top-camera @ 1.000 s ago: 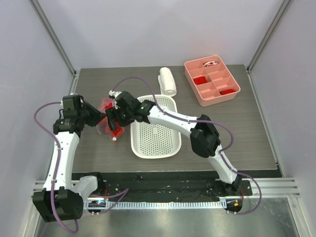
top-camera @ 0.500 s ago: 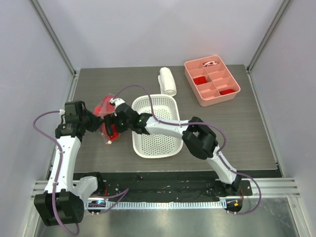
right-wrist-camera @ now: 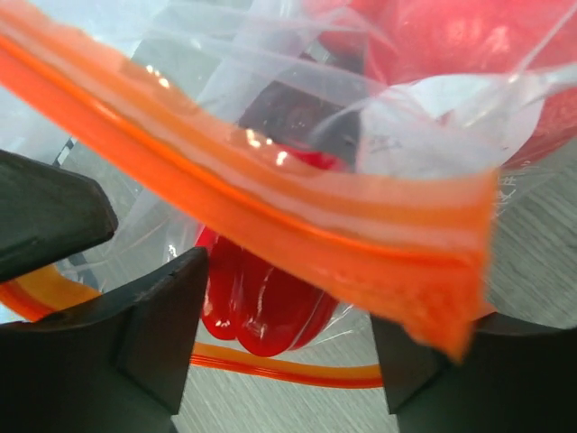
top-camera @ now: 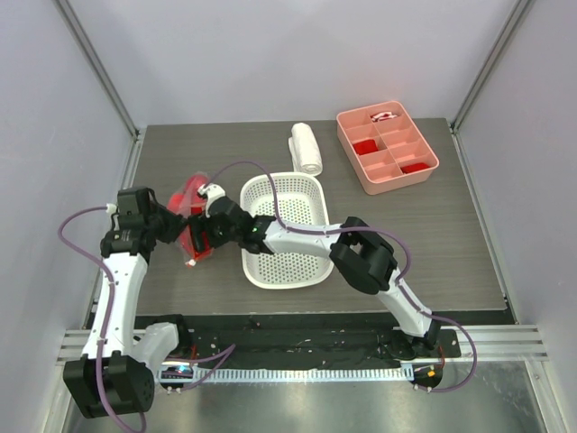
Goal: Open the zip-top bag and remove the fake food
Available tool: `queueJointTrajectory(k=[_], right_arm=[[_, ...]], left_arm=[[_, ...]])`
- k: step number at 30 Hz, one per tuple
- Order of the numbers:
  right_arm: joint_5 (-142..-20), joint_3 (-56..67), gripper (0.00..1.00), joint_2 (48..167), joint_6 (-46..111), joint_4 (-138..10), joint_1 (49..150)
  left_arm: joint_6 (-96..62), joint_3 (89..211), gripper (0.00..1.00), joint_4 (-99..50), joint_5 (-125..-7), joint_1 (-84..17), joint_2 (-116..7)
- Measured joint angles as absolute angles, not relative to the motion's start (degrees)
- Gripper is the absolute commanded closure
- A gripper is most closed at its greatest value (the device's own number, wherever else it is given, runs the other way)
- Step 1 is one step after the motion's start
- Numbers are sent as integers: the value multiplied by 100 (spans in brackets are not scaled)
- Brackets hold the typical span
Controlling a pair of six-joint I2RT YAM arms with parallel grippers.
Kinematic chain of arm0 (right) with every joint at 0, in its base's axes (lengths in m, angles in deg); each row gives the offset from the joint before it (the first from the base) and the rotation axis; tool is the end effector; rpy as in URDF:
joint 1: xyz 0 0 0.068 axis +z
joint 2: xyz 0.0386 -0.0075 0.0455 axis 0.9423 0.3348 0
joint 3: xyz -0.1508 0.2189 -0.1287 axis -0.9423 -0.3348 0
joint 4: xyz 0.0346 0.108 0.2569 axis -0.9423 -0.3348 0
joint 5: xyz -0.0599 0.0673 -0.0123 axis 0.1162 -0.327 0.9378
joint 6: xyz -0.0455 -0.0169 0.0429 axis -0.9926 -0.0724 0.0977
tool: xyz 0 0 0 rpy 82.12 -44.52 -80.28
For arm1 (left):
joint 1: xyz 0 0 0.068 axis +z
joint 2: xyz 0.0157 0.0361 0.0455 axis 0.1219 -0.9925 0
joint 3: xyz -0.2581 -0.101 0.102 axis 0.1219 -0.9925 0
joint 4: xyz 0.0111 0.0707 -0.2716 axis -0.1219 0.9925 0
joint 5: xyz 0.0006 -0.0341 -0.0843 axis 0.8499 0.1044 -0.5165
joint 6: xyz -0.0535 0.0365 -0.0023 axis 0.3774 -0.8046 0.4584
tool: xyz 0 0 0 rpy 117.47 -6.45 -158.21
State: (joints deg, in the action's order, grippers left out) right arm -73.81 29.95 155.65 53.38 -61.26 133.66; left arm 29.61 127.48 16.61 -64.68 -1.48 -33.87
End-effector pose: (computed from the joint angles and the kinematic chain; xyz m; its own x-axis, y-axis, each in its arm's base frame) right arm 0.2581 0.5114 0.2029 -0.5986 -0.1536 -0.7862 -0.6953 0.5871 0.4146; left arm 0.2126 0.0143 0.2981 -0.3617 -0.8794 -0.3095 -0.5908 0.4730 -0.6536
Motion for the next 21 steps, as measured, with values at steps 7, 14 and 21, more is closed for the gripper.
queueJointTrajectory(k=[7, 14, 21], right_arm=[[-7387, 2545, 5, 15592, 5122, -5361, 13368], [-7645, 2731, 34, 15989, 5100, -4814, 13370], [-7717, 2912, 81, 16206, 5201, -4648, 13383]], left_arm=[[2776, 12732, 100, 1930, -6365, -135, -3411], [2553, 12975, 100, 2194, -6254, -122, -3466], [2537, 12934, 100, 2236, -6267, -131, -3450]])
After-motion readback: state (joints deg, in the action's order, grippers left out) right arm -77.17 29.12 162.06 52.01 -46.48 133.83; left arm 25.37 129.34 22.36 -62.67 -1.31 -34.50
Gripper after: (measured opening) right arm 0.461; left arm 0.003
